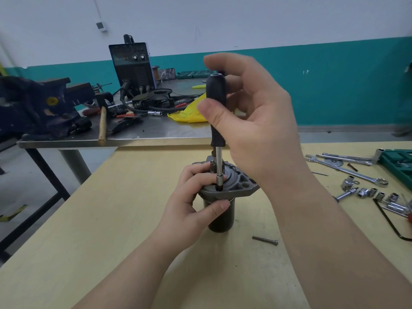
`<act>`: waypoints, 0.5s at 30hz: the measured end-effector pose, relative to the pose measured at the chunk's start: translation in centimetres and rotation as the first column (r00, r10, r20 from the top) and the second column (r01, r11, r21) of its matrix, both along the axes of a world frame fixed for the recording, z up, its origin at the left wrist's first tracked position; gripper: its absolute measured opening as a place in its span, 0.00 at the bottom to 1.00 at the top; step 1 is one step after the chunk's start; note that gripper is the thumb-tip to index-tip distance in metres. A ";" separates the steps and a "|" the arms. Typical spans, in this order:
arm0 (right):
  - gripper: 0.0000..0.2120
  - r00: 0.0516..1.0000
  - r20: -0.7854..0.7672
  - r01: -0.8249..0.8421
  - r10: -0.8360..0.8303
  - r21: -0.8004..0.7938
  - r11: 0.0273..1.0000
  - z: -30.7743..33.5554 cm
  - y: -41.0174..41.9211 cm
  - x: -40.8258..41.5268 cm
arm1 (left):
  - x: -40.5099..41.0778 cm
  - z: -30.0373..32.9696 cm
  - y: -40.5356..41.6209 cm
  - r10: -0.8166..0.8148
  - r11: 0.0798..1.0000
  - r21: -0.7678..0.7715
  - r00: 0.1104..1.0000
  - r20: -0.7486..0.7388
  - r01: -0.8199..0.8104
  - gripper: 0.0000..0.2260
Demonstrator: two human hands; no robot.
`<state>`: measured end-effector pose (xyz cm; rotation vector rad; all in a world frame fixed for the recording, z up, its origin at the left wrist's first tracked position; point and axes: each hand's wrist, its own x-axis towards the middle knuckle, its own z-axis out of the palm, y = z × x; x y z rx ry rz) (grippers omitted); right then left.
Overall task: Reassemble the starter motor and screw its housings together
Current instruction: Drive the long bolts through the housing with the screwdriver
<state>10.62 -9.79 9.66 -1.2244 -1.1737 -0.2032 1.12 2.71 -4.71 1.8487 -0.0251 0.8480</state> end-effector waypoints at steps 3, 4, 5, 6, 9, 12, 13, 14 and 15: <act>0.16 0.994 0.017 0.111 -0.111 0.024 0.994 -0.3 0.3 0.1 | 0.0 0.1 -0.1 -0.004 1.000 -0.013 1.000 0.000 0.004 0.15; 0.15 0.995 0.003 0.102 -0.102 0.017 0.995 -0.3 0.3 0.0 | 0.0 0.1 -0.1 -0.007 1.000 -0.018 1.000 0.003 0.007 0.15; 0.13 0.997 -0.023 0.071 -0.070 0.005 0.997 -0.2 0.3 -0.1 | 0.0 0.1 -0.1 -0.010 1.000 -0.018 1.000 0.006 0.010 0.15; 0.12 0.998 -0.067 0.009 -0.008 0.003 1.000 0.0 0.3 -0.1 | 0.0 0.1 -0.1 -0.012 1.000 -0.015 1.000 0.010 0.012 0.15; 0.12 0.963 -0.189 -0.192 0.192 0.017 0.981 0.2 -0.1 -0.1 | 0.0 0.1 -0.2 -0.012 1.000 -0.010 1.000 0.013 0.012 0.16; 0.16 0.990 -0.086 -0.115 0.114 -0.009 0.993 0.2 -0.1 -0.1 | 0.0 0.1 -0.1 -0.013 1.000 -0.020 1.000 0.009 0.013 0.17; 0.17 0.996 -0.056 -0.066 0.066 -0.004 0.998 0.1 0.0 -0.1 | 0.0 0.1 -0.1 -0.013 1.000 -0.020 1.000 0.010 0.013 0.16; 0.18 0.999 -0.040 -0.021 0.021 0.003 1.000 0.0 0.2 -0.1 | 0.0 0.1 -0.1 -0.013 1.000 -0.021 1.000 0.010 0.014 0.16; 0.17 0.999 -0.036 0.013 -0.013 0.007 1.000 -0.1 0.4 -0.1 | 0.0 0.0 -0.1 -0.015 1.000 -0.022 1.000 0.009 0.015 0.15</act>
